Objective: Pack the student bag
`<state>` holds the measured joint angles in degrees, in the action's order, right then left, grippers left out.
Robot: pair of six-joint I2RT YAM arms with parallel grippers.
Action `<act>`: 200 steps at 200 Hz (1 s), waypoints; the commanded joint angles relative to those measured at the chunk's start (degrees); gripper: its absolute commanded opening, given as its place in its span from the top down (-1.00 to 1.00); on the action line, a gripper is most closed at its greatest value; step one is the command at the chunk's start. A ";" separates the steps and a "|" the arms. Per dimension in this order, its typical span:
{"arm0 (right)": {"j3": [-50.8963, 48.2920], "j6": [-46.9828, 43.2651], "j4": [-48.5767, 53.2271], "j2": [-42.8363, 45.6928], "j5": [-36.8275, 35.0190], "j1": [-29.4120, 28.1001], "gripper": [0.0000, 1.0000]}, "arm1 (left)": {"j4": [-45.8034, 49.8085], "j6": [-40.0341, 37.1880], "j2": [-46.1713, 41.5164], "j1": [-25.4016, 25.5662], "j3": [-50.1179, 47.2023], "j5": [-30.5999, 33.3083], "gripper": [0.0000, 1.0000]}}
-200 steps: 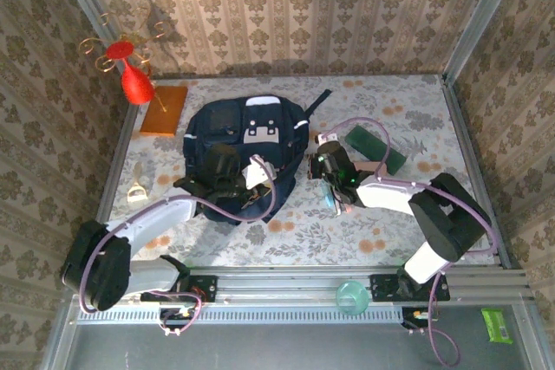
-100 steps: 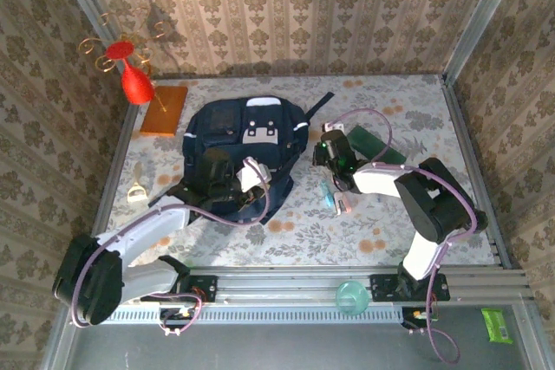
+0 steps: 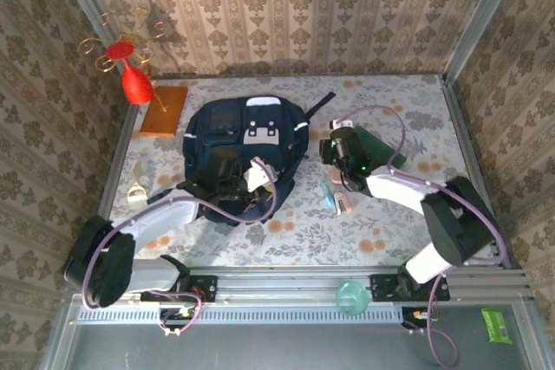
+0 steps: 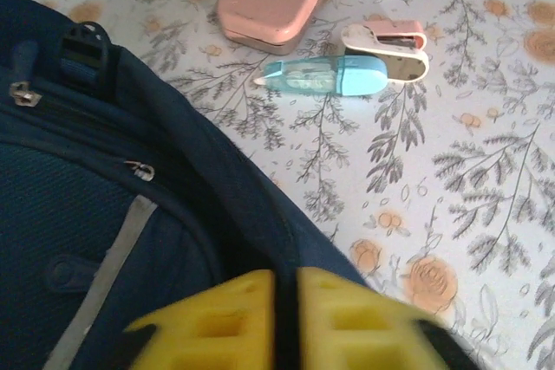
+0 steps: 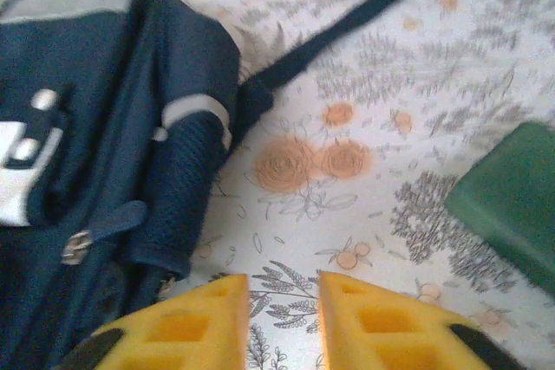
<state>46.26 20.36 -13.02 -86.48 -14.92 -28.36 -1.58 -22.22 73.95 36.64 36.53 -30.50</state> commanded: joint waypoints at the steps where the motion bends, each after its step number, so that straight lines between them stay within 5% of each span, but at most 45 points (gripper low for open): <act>1: -1.21 -0.03 7.82 4.77 1.74 0.06 0.10 | -2.27 0.64 1.15 1.61 3.36 -2.88 0.26; 25: -1.43 2.08 10.46 6.32 5.39 -0.31 -0.17 | -6.88 10.48 -2.55 1.08 2.00 -1.47 -0.14; 42: -1.29 4.15 10.30 6.32 7.11 -1.42 -0.26 | -10.64 23.48 -6.70 -1.34 -0.10 8.71 -0.35; 72: 2.58 6.43 10.59 2.33 7.45 -6.10 -0.37 | 6.49 42.51 -10.58 -11.54 3.18 25.89 -0.72; 124: 12.17 14.71 17.72 -10.55 8.23 -7.68 -0.43 | 6.40 49.59 -8.58 -28.12 -0.91 21.21 -0.75; 200: 3.54 17.36 13.08 -10.77 10.40 -10.49 -0.27 | 7.42 48.31 -0.08 -29.64 0.02 16.64 -0.64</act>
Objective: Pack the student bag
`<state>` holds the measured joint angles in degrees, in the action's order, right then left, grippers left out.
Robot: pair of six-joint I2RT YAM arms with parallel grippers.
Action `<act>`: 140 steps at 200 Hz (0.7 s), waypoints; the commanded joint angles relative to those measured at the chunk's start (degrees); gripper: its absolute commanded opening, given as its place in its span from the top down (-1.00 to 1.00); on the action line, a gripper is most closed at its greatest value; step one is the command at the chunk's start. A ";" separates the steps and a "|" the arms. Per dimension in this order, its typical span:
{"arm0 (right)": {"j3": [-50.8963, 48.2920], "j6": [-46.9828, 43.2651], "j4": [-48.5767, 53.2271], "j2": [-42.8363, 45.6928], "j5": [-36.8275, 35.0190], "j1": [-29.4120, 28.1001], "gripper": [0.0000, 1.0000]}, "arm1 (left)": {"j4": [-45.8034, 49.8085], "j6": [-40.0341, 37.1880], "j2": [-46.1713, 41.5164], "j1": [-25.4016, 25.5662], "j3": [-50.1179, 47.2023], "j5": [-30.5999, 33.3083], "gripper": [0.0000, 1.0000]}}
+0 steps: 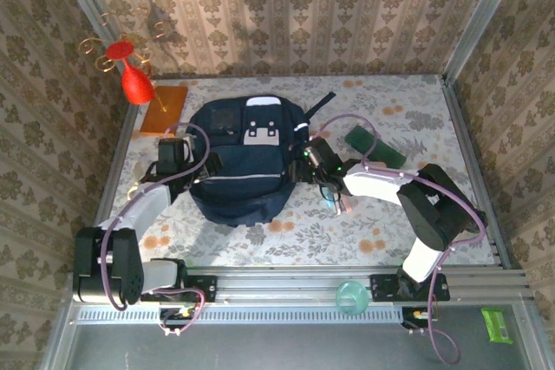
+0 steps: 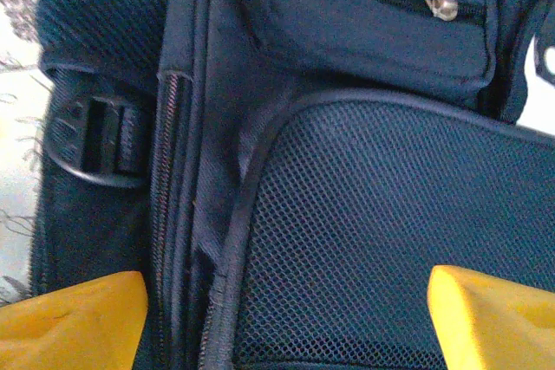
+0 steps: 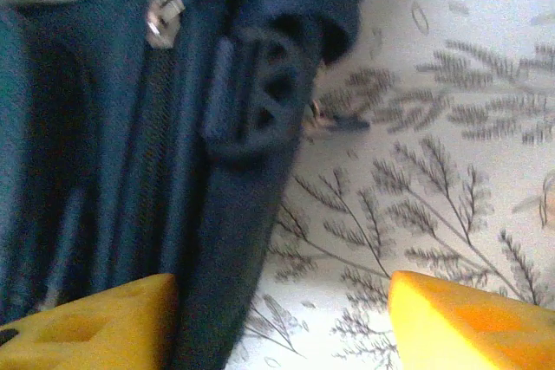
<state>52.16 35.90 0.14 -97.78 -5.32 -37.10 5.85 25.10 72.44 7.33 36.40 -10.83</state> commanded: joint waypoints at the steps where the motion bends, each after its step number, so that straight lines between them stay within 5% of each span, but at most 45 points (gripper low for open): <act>1: -2.39 1.81 -0.06 0.51 0.69 -1.79 -0.26 | -0.07 1.00 1.50 -0.31 0.11 -3.04 -0.64; 75: -2.84 -0.68 -1.45 -0.83 1.45 -6.82 0.25 | -2.75 1.88 8.36 1.00 2.14 -8.61 -0.33; 140: -1.17 -1.72 -9.66 -0.08 12.63 -11.31 0.38 | -3.39 1.97 21.28 3.04 14.25 -8.59 -0.36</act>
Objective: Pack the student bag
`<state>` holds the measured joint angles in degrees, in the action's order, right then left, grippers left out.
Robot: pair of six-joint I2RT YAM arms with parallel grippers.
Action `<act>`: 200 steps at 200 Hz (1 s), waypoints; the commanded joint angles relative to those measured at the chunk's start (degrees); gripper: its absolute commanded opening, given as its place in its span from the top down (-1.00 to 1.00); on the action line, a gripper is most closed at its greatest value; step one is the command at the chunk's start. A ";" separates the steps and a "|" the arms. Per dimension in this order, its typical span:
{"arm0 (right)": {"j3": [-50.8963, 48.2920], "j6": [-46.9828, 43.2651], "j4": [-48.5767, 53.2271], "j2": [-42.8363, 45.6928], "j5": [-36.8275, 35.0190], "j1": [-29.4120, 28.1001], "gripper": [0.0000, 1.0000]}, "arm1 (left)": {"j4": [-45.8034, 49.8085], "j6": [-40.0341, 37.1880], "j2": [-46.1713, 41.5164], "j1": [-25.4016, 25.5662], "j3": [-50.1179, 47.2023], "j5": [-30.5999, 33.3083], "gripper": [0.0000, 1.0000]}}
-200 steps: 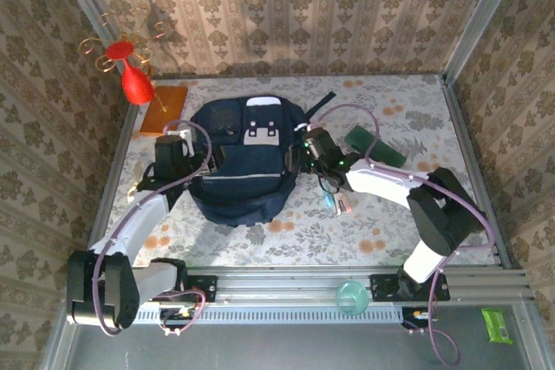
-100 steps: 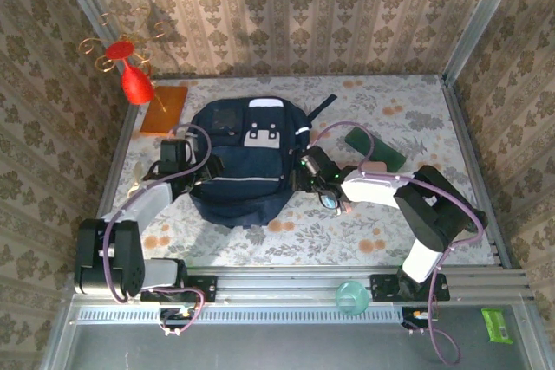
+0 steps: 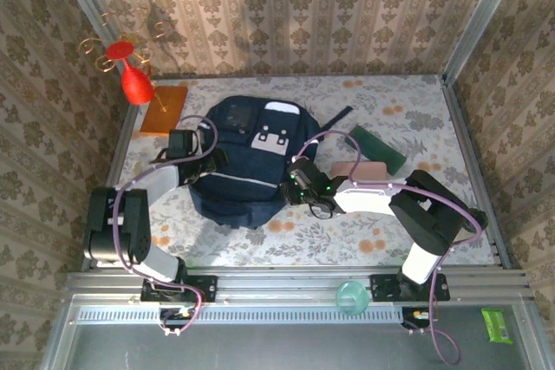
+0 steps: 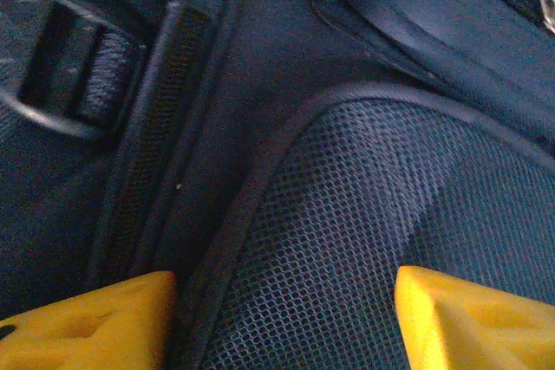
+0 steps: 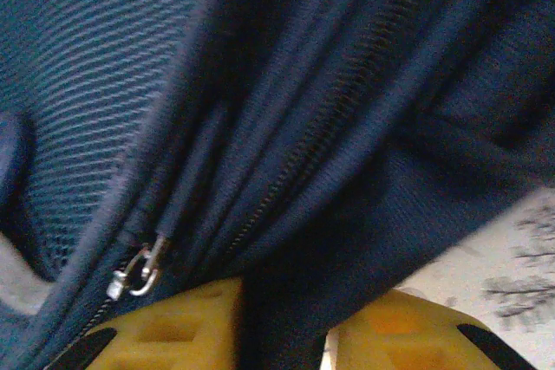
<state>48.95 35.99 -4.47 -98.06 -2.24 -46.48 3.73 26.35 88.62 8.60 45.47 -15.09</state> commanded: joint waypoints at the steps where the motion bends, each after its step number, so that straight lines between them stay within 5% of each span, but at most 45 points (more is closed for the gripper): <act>1: 2.21 -1.81 -4.99 0.13 9.91 -1.94 0.37 | -1.31 0.72 5.35 1.77 5.43 -4.33 -0.36; 29: 8.00 -7.82 1.52 -1.02 13.31 -1.98 0.22 | -0.36 0.54 12.84 1.51 14.26 -3.72 -0.38; 81: 10.29 -18.21 15.82 7.42 3.08 3.61 -0.12 | 2.32 -1.57 14.48 0.02 25.76 3.88 -0.48; 117: 9.60 -13.27 14.67 8.82 3.09 15.16 -0.29 | -0.12 1.27 3.16 1.02 15.57 7.60 -0.51; 157: 13.75 -11.82 17.36 2.88 -0.29 24.48 -0.41 | 2.13 4.85 -10.11 8.47 1.68 8.68 -0.52; 180: 14.52 -9.93 16.03 -0.64 5.56 27.38 -0.57 | 3.74 5.99 -15.90 9.94 -3.74 10.32 -0.54; 200: 13.91 -8.20 11.94 -3.59 12.30 27.67 -0.59 | 2.22 7.67 -16.22 10.15 -6.33 5.62 -0.53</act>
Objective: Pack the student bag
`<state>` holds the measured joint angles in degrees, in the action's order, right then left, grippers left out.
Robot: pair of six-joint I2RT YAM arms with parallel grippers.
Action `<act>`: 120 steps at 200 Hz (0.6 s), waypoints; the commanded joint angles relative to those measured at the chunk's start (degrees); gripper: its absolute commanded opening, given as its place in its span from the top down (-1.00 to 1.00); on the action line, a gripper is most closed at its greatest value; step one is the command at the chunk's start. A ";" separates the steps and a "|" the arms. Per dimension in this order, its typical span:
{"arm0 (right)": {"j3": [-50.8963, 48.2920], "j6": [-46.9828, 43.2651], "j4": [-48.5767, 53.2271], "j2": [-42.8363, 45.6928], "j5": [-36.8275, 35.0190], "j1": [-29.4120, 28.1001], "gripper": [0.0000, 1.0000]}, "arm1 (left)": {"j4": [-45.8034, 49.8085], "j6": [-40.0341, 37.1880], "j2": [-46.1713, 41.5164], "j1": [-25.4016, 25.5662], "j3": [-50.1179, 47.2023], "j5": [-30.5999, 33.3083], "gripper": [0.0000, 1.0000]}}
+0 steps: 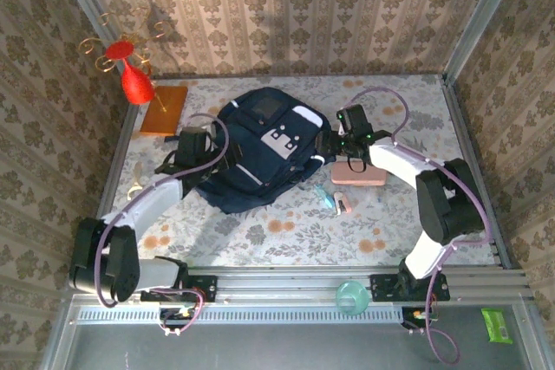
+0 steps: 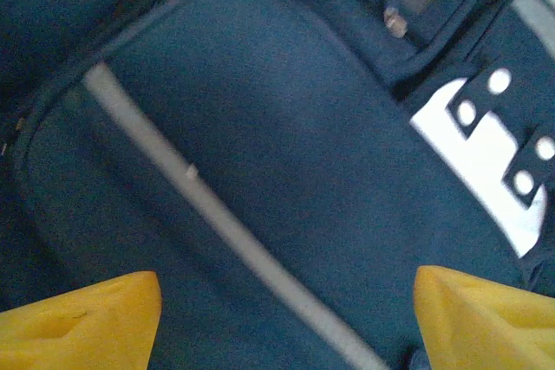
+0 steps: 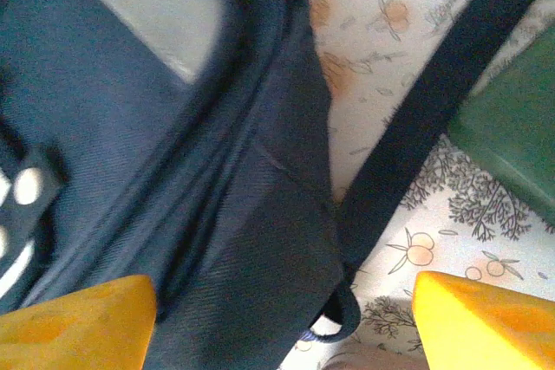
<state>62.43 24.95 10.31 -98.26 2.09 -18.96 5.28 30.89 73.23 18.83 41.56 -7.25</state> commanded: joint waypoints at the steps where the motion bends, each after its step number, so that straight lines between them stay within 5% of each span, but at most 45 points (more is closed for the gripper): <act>1: 0.46 2.96 -3.10 -3.54 8.43 0.11 -0.58 | 0.64 3.21 -0.69 0.00 -2.39 -2.50 -0.53; 27: -0.52 7.08 -10.33 -5.87 16.63 0.04 -0.36 | -2.98 4.77 3.75 1.19 -1.80 -6.54 -0.48; 75: -1.97 11.15 -16.06 -4.46 19.72 -0.01 0.34 | -4.00 1.86 14.14 0.36 4.78 -5.07 -0.41; 120: -4.12 16.71 -22.50 -0.14 25.93 -1.21 0.55 | -4.84 -0.70 23.25 -2.40 13.37 -4.21 -0.47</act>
<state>59.18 37.67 -5.37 -103.24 19.29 -18.04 2.72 32.71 92.09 17.89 50.06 -11.11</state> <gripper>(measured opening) 0.233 0.729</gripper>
